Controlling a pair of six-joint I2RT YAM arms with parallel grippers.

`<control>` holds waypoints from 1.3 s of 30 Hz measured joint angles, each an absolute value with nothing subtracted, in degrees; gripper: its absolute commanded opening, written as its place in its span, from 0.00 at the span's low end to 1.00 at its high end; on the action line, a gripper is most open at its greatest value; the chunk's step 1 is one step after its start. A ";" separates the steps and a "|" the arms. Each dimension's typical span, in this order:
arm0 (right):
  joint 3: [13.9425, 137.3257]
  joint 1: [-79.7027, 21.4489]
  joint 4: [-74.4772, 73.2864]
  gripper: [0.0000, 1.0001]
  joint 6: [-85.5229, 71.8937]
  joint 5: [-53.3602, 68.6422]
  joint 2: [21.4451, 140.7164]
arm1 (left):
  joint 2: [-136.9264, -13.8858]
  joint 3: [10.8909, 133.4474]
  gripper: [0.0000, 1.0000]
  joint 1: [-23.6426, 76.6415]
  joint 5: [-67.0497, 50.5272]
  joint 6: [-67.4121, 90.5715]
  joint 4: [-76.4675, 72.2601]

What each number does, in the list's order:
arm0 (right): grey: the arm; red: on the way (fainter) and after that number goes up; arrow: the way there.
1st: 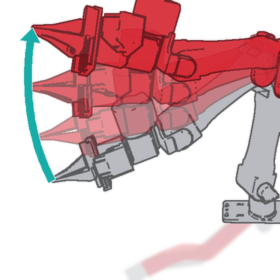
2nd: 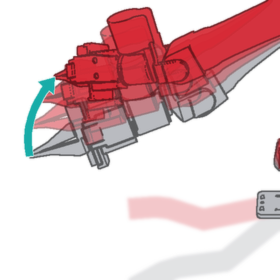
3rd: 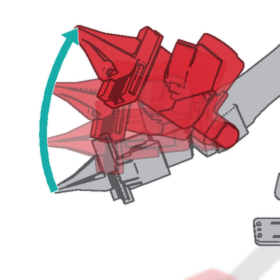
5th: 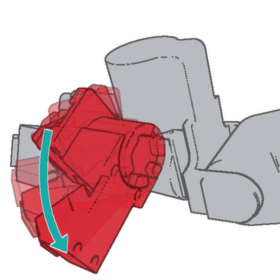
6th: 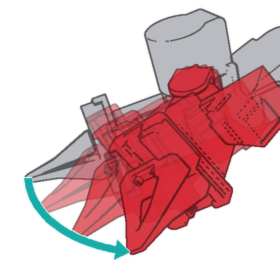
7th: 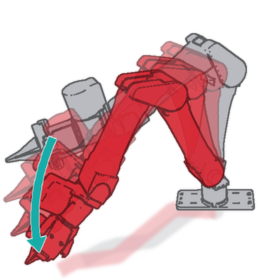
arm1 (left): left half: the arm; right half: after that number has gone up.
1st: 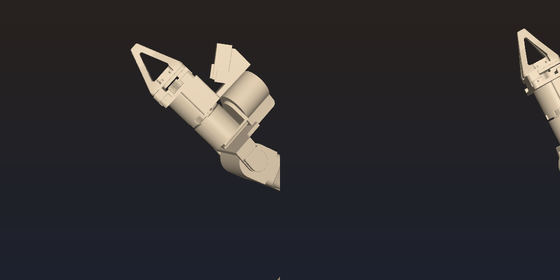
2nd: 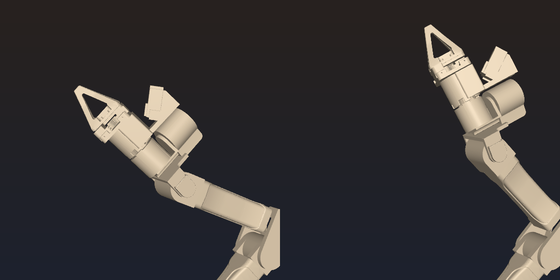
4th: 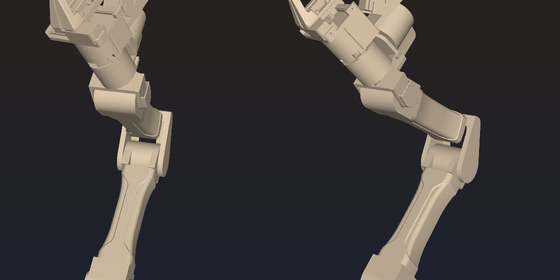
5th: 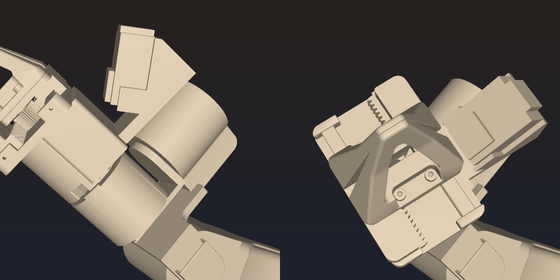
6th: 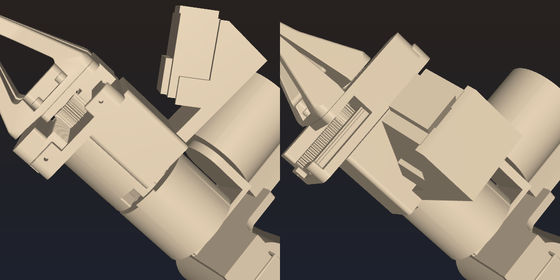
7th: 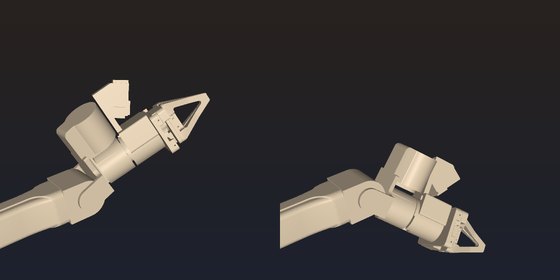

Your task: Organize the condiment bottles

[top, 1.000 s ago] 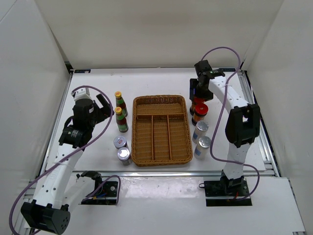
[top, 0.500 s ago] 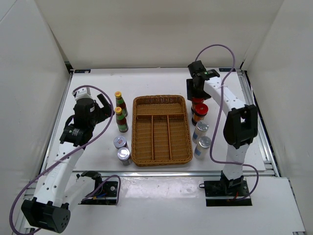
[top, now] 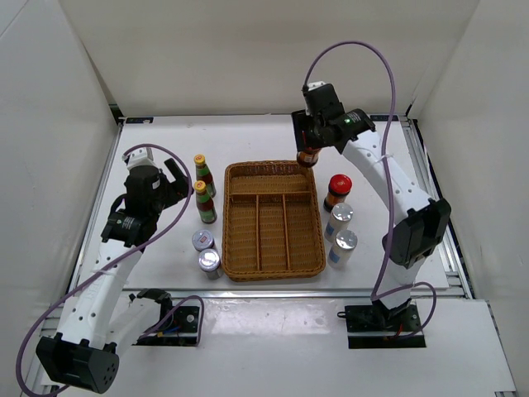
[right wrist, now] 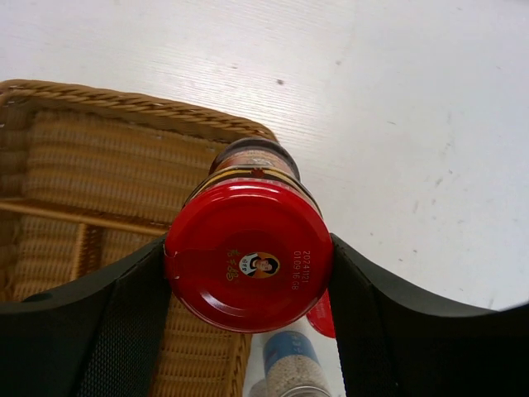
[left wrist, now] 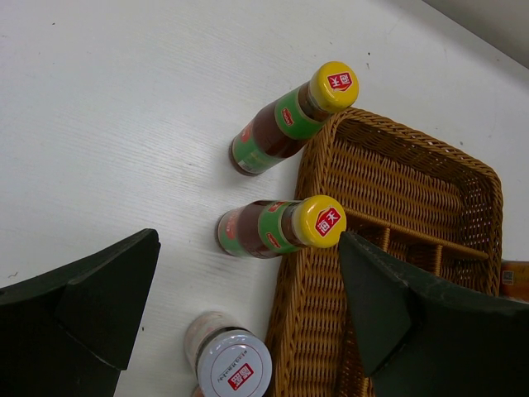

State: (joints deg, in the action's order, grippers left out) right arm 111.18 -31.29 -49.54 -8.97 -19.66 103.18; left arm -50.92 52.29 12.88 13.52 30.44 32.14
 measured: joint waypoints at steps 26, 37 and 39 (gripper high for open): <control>106.06 -31.44 -43.40 0.51 -11.51 -10.61 115.55 | -50.92 52.29 1.00 12.88 13.52 30.39 32.14; 109.06 -31.09 -46.70 1.00 -12.86 -15.20 112.03 | -50.92 52.29 1.00 12.88 13.54 29.95 32.14; 108.95 -29.91 -47.37 1.00 -12.97 -16.25 107.46 | -50.92 52.29 1.00 12.88 13.52 29.93 32.14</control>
State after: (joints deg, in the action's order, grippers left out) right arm 108.95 -29.91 -47.37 -12.97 -16.25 107.46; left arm -50.92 52.29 12.88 13.52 29.93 32.14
